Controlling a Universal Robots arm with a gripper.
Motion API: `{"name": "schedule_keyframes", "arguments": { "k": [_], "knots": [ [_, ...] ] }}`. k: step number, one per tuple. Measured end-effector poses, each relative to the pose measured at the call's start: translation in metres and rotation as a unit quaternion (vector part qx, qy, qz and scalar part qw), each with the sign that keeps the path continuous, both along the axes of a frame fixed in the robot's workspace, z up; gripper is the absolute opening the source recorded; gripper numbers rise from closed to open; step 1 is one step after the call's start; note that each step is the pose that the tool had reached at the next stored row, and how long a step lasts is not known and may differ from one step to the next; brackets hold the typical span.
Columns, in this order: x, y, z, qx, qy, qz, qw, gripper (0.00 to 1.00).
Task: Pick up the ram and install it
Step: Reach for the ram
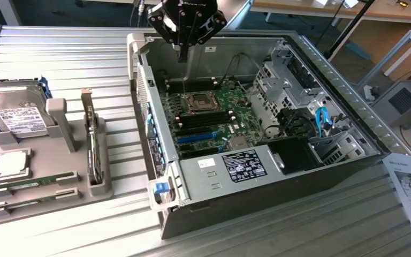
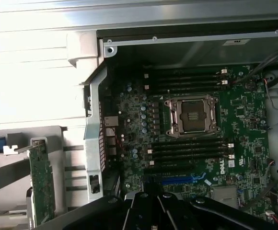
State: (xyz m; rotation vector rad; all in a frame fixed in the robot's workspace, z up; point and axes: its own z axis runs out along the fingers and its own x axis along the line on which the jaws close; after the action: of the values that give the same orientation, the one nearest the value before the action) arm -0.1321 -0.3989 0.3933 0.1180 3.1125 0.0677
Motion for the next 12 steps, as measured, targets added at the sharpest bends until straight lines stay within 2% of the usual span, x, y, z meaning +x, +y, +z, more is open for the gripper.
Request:
{"name": "schedule_keyframes", "arguments": {
  "k": [12],
  "knots": [
    [-0.018,-0.0001,0.0,0.0,0.0,0.0,1.0,0.11]
  ]
}}
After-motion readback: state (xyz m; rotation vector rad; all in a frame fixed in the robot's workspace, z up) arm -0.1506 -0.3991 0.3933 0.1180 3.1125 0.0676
